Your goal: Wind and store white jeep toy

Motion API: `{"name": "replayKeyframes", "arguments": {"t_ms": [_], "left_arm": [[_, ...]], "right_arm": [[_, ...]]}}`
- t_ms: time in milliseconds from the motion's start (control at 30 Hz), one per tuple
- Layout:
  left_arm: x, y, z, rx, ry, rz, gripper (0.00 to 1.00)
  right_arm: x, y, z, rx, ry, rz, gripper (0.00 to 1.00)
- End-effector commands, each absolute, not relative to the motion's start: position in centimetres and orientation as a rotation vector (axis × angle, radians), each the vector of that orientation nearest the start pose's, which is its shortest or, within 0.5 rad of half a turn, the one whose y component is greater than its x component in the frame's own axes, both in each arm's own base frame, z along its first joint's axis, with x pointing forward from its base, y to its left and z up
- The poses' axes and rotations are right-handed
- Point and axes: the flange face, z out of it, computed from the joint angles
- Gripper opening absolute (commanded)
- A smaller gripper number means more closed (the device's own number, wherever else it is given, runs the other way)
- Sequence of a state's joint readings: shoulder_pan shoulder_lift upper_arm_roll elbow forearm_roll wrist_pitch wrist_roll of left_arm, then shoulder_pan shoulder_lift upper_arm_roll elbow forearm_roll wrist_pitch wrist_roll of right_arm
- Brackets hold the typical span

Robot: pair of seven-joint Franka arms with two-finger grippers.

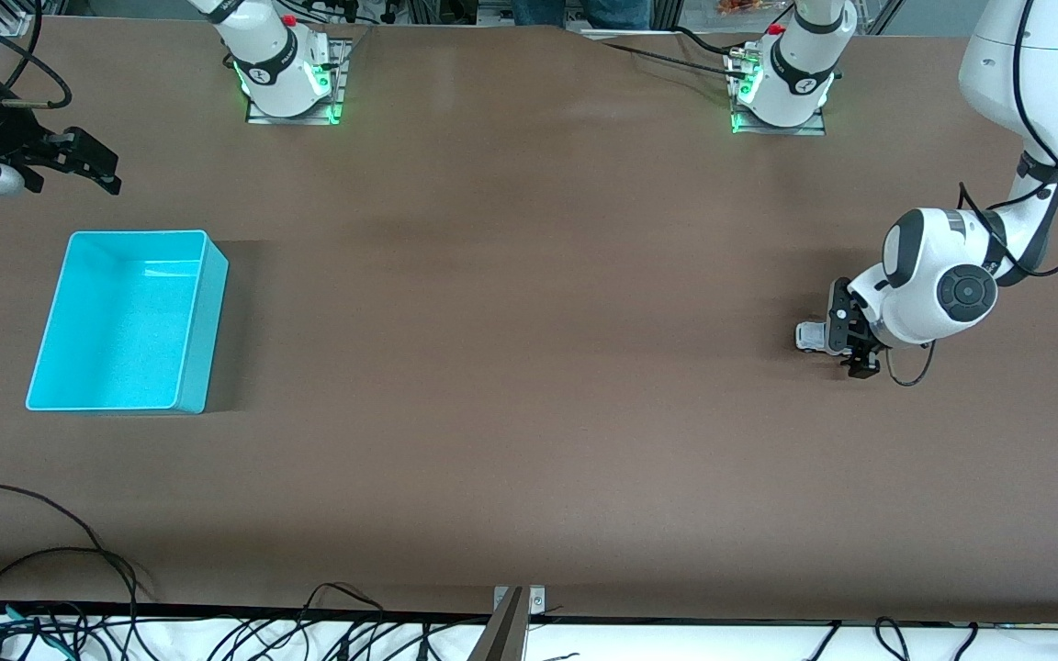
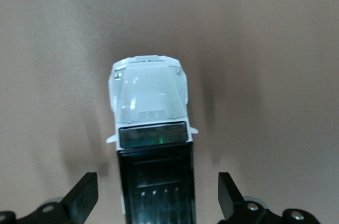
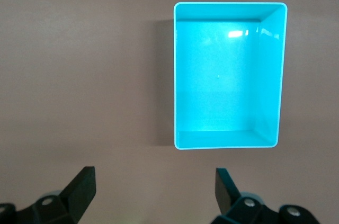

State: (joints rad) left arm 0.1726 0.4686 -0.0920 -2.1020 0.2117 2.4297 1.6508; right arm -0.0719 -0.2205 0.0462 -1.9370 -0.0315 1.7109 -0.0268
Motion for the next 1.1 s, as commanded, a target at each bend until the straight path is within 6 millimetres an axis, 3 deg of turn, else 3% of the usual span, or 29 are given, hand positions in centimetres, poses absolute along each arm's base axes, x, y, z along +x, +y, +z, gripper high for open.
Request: {"name": "replayKeyframes", "arguments": {"t_ms": [0, 167, 367, 900, 1067], "left_arm": [[55.5, 3.9, 18.3, -2.031, 2.455, 0.238, 1.00], [55.4, 3.6, 18.4, -2.040, 2.456, 0.228, 1.00], [55.6, 2.6, 19.1, -2.017, 2.473, 0.216, 0.91], [55.7, 2.9, 19.8, -2.017, 2.462, 0.207, 0.30], [55.6, 4.1, 19.5, -2.052, 2.440, 0.209, 0.21]], "right_arm": [[49.2, -1.4, 58.4, -3.192, -0.009, 0.015, 1.00], [49.2, -1.4, 58.4, -3.192, -0.009, 0.015, 1.00], [49.2, -1.4, 58.4, -3.192, -0.012, 0.015, 1.00], [49.2, -1.5, 58.4, -3.190, -0.009, 0.015, 1.00], [49.2, -1.5, 58.4, -3.190, -0.009, 0.015, 1.00]]}}
